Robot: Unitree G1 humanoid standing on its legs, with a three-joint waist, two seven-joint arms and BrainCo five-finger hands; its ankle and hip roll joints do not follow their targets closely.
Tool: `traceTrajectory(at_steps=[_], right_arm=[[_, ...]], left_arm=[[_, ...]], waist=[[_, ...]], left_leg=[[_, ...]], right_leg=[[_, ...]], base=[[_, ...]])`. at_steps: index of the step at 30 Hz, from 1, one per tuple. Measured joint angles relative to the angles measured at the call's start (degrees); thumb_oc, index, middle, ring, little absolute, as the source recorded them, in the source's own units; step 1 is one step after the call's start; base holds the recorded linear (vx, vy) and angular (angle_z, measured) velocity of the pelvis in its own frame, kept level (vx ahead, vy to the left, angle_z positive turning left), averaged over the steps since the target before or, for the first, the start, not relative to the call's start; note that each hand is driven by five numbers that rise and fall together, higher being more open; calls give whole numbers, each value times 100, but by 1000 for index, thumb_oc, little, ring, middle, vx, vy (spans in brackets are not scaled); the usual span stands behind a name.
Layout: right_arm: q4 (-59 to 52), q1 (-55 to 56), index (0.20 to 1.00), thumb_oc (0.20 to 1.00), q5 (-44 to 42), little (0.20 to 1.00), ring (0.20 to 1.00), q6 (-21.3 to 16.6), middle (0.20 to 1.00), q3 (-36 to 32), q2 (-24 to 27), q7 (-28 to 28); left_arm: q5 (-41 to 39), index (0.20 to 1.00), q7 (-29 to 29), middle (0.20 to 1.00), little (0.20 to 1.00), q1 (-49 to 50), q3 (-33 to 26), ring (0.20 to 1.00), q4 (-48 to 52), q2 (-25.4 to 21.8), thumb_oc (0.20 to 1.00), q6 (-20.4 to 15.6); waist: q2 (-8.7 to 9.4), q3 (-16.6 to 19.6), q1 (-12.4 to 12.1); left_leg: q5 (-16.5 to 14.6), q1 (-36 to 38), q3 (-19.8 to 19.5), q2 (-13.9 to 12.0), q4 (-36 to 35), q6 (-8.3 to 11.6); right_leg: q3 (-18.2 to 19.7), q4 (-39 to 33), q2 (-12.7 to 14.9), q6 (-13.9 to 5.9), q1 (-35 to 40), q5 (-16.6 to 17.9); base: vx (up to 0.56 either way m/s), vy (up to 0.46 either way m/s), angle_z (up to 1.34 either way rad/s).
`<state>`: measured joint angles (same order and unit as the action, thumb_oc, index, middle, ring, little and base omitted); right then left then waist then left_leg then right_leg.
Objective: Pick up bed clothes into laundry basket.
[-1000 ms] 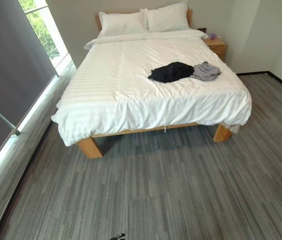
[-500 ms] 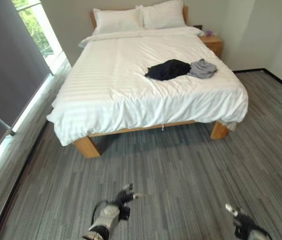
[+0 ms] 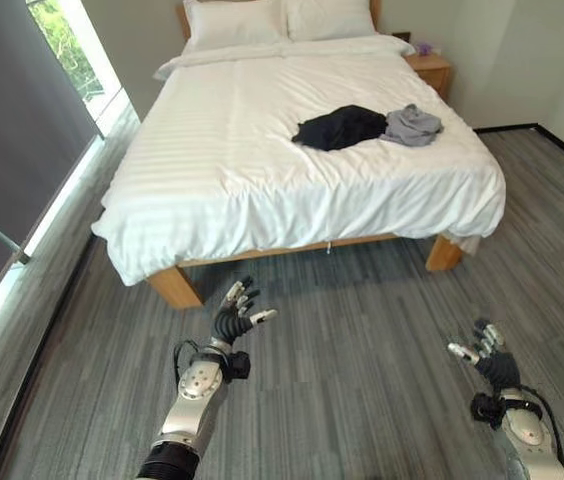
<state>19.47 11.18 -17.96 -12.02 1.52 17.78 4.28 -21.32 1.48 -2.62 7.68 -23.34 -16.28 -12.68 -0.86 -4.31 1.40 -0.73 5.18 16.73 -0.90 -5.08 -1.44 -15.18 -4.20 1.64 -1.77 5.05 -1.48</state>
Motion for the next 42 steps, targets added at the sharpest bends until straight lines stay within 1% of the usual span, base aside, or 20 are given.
traceTrajectory(at_steps=[11, 12, 14, 16, 18, 22, 23, 25, 26, 28, 29, 31, 33, 35, 36, 37, 38, 39, 40, 42], right_arm=[[-544, -659, 1000, 1000, -123, 1000, 1000, -70, 1000, 124, 147, -207], [-539, -845, 1000, 1000, -164, 1000, 1000, -77, 1000, 126, 155, -198], [-566, -879, 1000, 1000, -349, 1000, 1000, -79, 1000, 149, 188, -235], [-561, -721, 1000, 1000, -356, 1000, 1000, -72, 1000, 185, 169, -246], [-586, -581, 1000, 1000, -354, 1000, 1000, -77, 1000, 171, 148, -294], [-690, -114, 1000, 1000, -347, 1000, 1000, -56, 1000, 110, 130, -389], [-718, -89, 1000, 1000, -344, 1000, 1000, -49, 1000, 113, 141, -390], [-777, 55, 1000, 1000, -347, 1000, 1000, -41, 1000, 30, 76, -390], [-429, -142, 1000, 1000, -526, 1000, 1000, -43, 1000, -164, -23, -387], [-219, -247, 1000, 1000, -859, 1000, 1000, -135, 1000, -381, -100, -394], [-375, -233, 1000, 1000, -980, 1000, 1000, -166, 1000, -551, -98, -408], [-343, -199, 1000, 1000, -1022, 1000, 1000, -189, 1000, -684, 240, -336], [-317, -314, 1000, 1000, -1015, 1000, 1000, -170, 1000, -873, 275, -311], [-209, -386, 1000, 1000, -1019, 1000, 1000, -168, 1000, -338, 395, -321], [-107, -398, 1000, 1000, -1021, 1000, 1000, -122, 1000, -4, 337, -397], [-153, -376, 1000, 1000, -1027, 1000, 1000, -85, 1000, 182, 219, -473], [-309, -245, 1000, 1000, -1105, 1000, 1000, -26, 1000, 247, 186, -480], [-463, -90, 1000, 1000, -1144, 1000, 1000, 8, 1000, 278, 134, -485], [-456, 5, 1000, 1000, -1160, 1000, 1000, 55, 1000, 346, -58, -462], [-549, -26, 1000, 1000, -1132, 1000, 1000, 79, 1000, 382, -138, -489]], left_arm=[[-560, 1000, 191, 1000, 1000, -151, -435, 1000, 209, -201, 1000, -70], [-560, 1000, 216, 1000, 1000, -258, -362, 1000, 214, -200, 1000, -70], [-544, 1000, 204, 1000, 1000, -394, -206, 1000, 229, -210, 1000, -72], [-521, 1000, 208, 1000, 1000, -377, -29, 1000, 131, -237, 1000, -63], [-489, 1000, 209, 1000, 1000, -381, -46, 1000, 18, -231, 1000, -55], [-510, 1000, 269, 1000, 1000, -349, -382, 1000, -5, -194, 1000, -94], [-502, 1000, 268, 1000, 1000, -176, -449, 1000, -45, -279, 1000, -102], [-493, 1000, 250, 1000, 1000, 5, -431, 1000, -47, -261, 1000, -104], [-547, 1000, 222, 1000, 1000, -24, -406, 1000, -165, -124, 1000, -110], [-685, 1000, 210, 1000, 1000, 70, -339, 1000, -384, 132, 1000, -103], [-741, 1000, 193, 1000, 1000, 186, -290, 1000, -436, 285, 1000, -72], [-762, 1000, 24, 1000, 1000, 261, -385, 1000, 17, 214, 1000, -57], [-763, 1000, -90, 1000, 1000, 267, -353, 1000, 27, 210, 1000, -63], [-762, 1000, -126, 1000, 1000, 479, -354, 1000, -219, 162, 1000, -46], [-759, 1000, -120, 1000, 1000, 585, -377, 1000, -211, 121, 1000, -33], [-755, 1000, -111, 1000, 1000, 656, -444, 1000, -24, 77, 1000, -33], [-753, 1000, -129, 1000, 1000, 665, -447, 1000, 145, 74, 1000, -36], [-750, 1000, -166, 1000, 1000, 740, -449, 1000, 339, 10, 1000, -45], [-695, 1000, -180, 1000, 1000, 523, -411, 1000, 318, -123, 1000, -5], [-616, 1000, -173, 1000, 1000, 400, -372, 1000, 377, -243, 1000, 11]], waist=[[-17, -156, -16], [-85, -218, -17], [-171, -646, 39], [-96, -806, 148], [-88, -827, 191], [5, -773, 231], [18, -729, 367], [113, -564, 458], [188, -560, 544], [315, -488, 302], [217, -420, 155], [407, -506, 93], [310, -485, -262], [54, -370, -392], [137, -304, -483], [252, -236, -453], [106, -138, -337], [-108, 40, -237], [333, 98, -99], [465, 123, -197]], left_leg=[[14, -217, 271, 4, -13, -28], [18, -279, 343, 0, -14, -51], [-129, -182, 478, 67, -17, -268], [-207, -78, 485, 249, -38, -267], [-342, -89, 489, 390, 57, -59], [-750, -83, 415, 380, 515, 93], [-845, 163, 389, 213, 526, 255], [-1034, 391, 293, -111, 851, 616], [-1203, -274, -23, -707, 2739, 919], [195, -1225, -344, -1307, 4721, 891], [608, -1717, -48, -1868, 5872, 690], [493, -2565, 36, -1448, 5898, 782], [488, -3336, 346, -1035, 3566, 658], [337, -3289, 329, -434, 837, 816], [77, -3153, 581, -63, 482, 764], [136, -2986, 1827, 55, 1214, 170], [69, -2506, 2592, -17, 1561, -527], [-43, -1876, 2805, -3, 1241, -1507], [-214, -1534, 2625, 339, 1065, -1399], [-63, -1089, 2087, 614, 705, -1292]], right_leg=[[278, 311, 25, -58, -486, -17], [315, 723, 74, -178, -781, -110], [267, 3990, 615, -636, -2431, -217], [458, 4813, 1081, -793, -3101, -313], [133, 4012, 1719, -772, -3266, -313], [23, 927, 2098, -874, -2642, 203], [-1, 451, 2043, -827, -2403, 676], [-92, 710, 1712, -771, -1948, 738], [44, 1479, 1399, -265, -2012, 674], [101, 1602, 1060, 68, -1823, 407], [79, 1296, 767, 170, -1503, 322], [87, 696, 443, 615, -476, -166], [34, 374, 68, 477, 221, -566], [-22, 191, -328, 407, 955, -993], [-4, 161, -279, 321, 1337, -1235], [-67, 214, -267, 60, 1637, -1420], [-139, 640, -446, -141, 1673, -1537], [-249, 1351, -680, -281, 1659, -1569], [-558, 2421, -278, -611, 1371, -1474], [-833, 5723, 707, -1325, 21, 116]], base=[[32, 61, -14], [104, 230, -52], [247, 172, -32], [437, -128, 9], [414, -269, 7], [425, -316, 9], [526, -457, 10], [613, -759, 27], [494, -703, 39], [364, -438, -27], [591, -502, -71], [765, -364, -17], [870, -130, -9], [575, -106, -28], [396, -76, -35], [420, -16, -29], [526, 83, -12], [524, 176, 49], [423, 163, 62], [231, 33, 44]])
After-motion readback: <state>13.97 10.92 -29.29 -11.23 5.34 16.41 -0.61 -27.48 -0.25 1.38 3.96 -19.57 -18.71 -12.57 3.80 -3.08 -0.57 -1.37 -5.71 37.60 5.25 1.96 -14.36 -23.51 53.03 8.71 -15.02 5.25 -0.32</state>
